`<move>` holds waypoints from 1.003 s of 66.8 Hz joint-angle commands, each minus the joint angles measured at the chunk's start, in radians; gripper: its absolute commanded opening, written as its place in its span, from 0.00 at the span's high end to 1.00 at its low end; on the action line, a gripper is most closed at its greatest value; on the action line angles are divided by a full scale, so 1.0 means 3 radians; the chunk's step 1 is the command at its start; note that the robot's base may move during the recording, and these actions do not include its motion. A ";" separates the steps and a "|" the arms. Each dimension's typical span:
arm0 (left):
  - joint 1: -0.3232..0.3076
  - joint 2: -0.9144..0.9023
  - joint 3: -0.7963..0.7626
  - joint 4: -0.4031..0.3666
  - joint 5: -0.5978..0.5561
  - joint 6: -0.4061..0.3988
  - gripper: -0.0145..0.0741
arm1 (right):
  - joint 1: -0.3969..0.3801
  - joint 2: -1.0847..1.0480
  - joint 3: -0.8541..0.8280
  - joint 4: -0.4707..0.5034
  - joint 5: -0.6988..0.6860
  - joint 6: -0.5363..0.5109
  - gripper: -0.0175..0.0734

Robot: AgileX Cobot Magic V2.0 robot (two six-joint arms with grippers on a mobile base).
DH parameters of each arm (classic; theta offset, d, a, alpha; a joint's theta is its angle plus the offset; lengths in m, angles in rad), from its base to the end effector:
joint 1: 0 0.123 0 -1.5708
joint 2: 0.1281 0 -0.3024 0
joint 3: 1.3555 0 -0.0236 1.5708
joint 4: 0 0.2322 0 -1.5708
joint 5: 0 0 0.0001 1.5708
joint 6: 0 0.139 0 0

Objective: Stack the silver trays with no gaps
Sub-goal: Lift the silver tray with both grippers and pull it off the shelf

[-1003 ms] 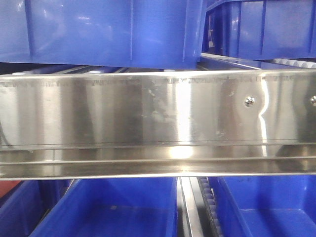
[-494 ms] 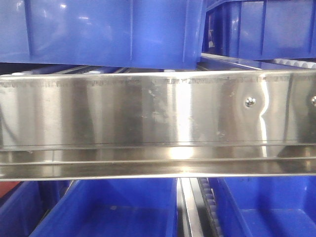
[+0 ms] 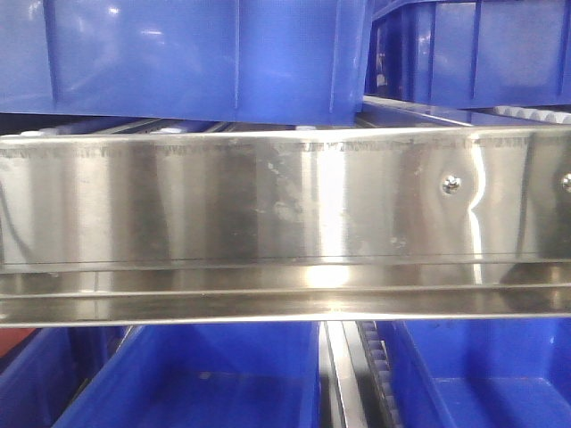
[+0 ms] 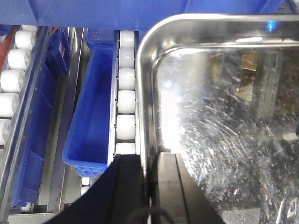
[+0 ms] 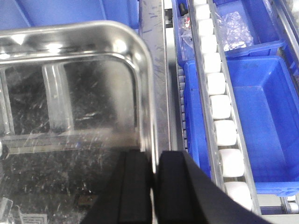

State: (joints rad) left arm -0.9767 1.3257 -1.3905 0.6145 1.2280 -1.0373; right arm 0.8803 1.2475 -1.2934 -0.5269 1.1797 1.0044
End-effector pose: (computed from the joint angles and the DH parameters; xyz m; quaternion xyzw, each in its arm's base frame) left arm 0.2041 -0.1673 0.3831 0.0008 0.9246 -0.0364 0.3792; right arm 0.1998 0.1404 0.3708 0.0244 0.9328 0.0505 0.3560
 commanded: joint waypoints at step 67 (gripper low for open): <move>-0.0075 0.0013 -0.0044 0.0003 -0.0341 0.0043 0.85 | 0.0023 -0.0007 -0.0024 0.0040 -0.0472 -0.0002 0.83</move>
State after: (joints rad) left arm -0.9767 1.3257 -1.3905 0.6388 1.2261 -1.0373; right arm 0.8786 1.2475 -1.2934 -0.5269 1.1661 1.0065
